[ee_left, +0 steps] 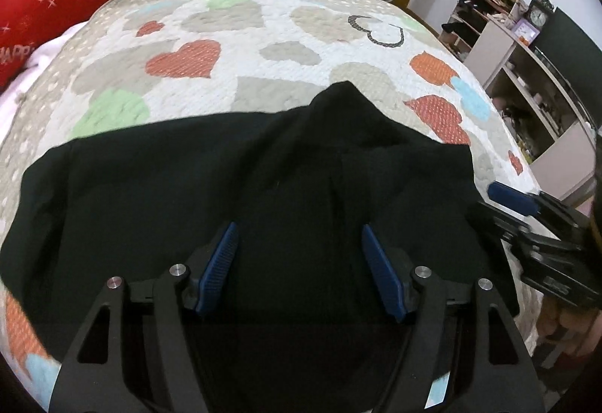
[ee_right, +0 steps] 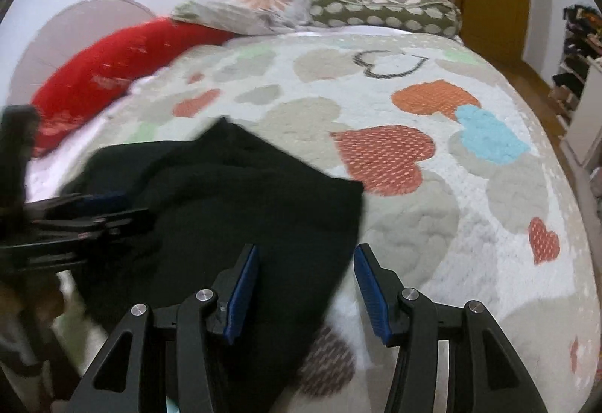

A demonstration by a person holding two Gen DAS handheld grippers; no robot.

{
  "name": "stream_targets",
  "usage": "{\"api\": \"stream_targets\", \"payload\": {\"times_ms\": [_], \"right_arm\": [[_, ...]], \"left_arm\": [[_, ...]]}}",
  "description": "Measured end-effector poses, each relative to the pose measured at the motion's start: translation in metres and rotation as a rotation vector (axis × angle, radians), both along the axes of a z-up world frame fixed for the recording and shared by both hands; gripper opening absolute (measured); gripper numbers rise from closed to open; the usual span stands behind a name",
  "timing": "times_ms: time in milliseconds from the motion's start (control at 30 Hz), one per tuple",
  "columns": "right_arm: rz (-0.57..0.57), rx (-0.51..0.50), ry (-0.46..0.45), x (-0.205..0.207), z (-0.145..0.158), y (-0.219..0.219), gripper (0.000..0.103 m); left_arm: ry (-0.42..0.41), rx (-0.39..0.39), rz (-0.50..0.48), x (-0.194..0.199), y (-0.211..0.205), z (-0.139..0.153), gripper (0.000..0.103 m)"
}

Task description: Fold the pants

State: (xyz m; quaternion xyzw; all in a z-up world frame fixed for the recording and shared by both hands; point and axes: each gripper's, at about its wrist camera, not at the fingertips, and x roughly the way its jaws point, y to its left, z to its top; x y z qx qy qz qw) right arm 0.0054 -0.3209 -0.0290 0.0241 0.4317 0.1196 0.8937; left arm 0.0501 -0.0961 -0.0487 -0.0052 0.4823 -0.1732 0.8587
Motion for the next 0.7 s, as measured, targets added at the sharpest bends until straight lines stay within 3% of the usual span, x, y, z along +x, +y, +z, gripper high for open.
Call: {"api": "stream_targets", "payload": {"times_ms": [133, 200, 333, 533, 700], "right_arm": [[0.067, -0.024, -0.022, -0.027, 0.009, 0.020, 0.051], [0.104, -0.039, -0.015, -0.038, 0.004, 0.032, 0.052], [0.122, -0.167, 0.006, -0.052, -0.019, 0.048, 0.053], [0.096, -0.018, 0.007, -0.056, 0.003, 0.031, 0.053], [0.076, -0.011, -0.016, -0.054, 0.012, 0.033, 0.053]], "left_arm": [[0.029, -0.054, 0.003, -0.013, 0.004, 0.002, 0.069], [0.025, -0.039, 0.023, -0.018, 0.004, -0.001, 0.069], [-0.013, 0.007, 0.028, -0.027, -0.002, -0.003, 0.069], [-0.016, 0.009, 0.056, -0.036, 0.002, 0.002, 0.069], [-0.035, 0.012, 0.073, -0.043, 0.007, 0.011, 0.069]]}}
